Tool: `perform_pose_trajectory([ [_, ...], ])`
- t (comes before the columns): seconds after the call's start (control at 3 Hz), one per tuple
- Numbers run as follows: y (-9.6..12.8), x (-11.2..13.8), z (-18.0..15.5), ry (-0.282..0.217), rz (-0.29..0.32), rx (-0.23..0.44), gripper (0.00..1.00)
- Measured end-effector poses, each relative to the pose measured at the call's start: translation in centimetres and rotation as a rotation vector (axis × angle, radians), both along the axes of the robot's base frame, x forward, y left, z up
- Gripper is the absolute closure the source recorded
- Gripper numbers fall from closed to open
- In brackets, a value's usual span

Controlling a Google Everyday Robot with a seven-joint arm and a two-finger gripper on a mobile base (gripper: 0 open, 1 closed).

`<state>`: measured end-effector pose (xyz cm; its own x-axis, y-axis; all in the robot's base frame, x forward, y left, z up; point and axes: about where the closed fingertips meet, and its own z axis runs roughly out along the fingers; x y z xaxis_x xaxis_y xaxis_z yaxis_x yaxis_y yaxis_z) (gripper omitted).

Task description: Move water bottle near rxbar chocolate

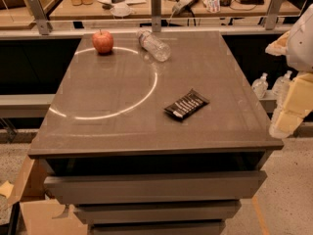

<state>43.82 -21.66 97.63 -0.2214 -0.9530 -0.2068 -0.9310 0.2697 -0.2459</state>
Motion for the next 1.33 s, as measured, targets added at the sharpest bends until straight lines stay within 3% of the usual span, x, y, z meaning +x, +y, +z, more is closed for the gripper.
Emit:
perform_pose_trajectory([
  [0.33,0.0,0.0,0.0,0.0,0.0,0.0,0.0],
  [0.67,-0.3,0.5,0.1,-0.009,-0.029,0.041,0.0],
  [1.0,-1.9,2.2,-1.4,-0.035,-0.13,0.177,0.0],
  [1.33,-2.8,4.9,-3.3,-0.1,-0.24,0.368,0.0],
])
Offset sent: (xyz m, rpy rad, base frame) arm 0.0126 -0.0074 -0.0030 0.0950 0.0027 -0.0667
